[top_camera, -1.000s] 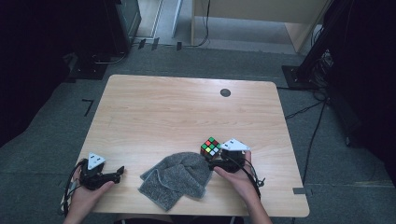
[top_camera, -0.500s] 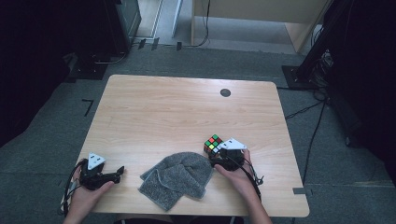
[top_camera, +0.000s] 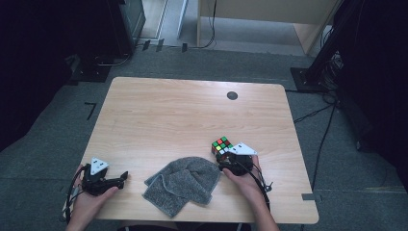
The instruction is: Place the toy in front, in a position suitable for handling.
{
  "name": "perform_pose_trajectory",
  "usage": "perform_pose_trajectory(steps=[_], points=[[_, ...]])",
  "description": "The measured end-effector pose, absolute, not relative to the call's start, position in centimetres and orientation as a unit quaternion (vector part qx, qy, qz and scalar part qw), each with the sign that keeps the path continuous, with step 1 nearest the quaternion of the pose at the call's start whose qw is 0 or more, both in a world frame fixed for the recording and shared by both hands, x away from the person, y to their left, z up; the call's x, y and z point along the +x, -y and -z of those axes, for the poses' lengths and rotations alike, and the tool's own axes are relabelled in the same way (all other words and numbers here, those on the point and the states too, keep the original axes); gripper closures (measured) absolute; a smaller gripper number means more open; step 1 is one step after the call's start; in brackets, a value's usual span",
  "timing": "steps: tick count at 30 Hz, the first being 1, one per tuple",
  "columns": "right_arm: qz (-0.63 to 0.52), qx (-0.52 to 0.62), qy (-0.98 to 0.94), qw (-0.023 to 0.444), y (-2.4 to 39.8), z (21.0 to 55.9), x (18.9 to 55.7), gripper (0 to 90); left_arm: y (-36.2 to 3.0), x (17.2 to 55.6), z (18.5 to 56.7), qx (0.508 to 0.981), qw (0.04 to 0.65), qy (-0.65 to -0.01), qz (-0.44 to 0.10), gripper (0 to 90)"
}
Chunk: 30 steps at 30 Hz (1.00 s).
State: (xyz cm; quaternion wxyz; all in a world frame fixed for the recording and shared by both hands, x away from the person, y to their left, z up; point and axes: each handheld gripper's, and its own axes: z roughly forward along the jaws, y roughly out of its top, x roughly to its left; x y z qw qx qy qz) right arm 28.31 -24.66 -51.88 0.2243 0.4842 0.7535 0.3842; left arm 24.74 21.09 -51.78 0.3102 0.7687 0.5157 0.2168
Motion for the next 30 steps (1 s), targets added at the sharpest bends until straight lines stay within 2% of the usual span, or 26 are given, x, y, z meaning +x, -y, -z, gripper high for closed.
perform_pose_trajectory(steps=[8, 14, 15, 18, 28, 30], points=[[-0.391, 0.496, -0.733, 0.254, 25.9, 50.8, 26.8, 35.0, -21.1, 24.5, 51.5, 0.771, 0.303, -0.515, -0.221, 11.6], [-0.405, 0.491, -0.725, 0.263, 26.9, 48.6, 24.7, 35.0, -19.5, 24.6, 49.7, 0.762, 0.357, -0.504, -0.193, 13.0], [-0.407, 0.490, -0.724, 0.264, 27.0, 48.3, 24.4, 35.0, -18.3, 24.4, 48.9, 0.761, 0.380, -0.491, -0.186, 13.0], [-0.414, 0.491, -0.720, 0.265, 27.0, 47.6, 23.7, 35.0, -16.4, 24.0, 47.9, 0.773, 0.397, -0.462, -0.177, 13.0], [-0.419, 0.479, -0.723, 0.269, 26.1, 46.5, 20.9, 35.0, -10.6, 23.5, 47.0, 0.809, 0.409, -0.398, -0.141, 13.5], [-0.422, 0.482, -0.720, 0.267, 26.0, 46.5, 20.5, 35.0, -8.7, 23.0, 46.8, 0.824, 0.414, -0.371, -0.114, 13.8]])
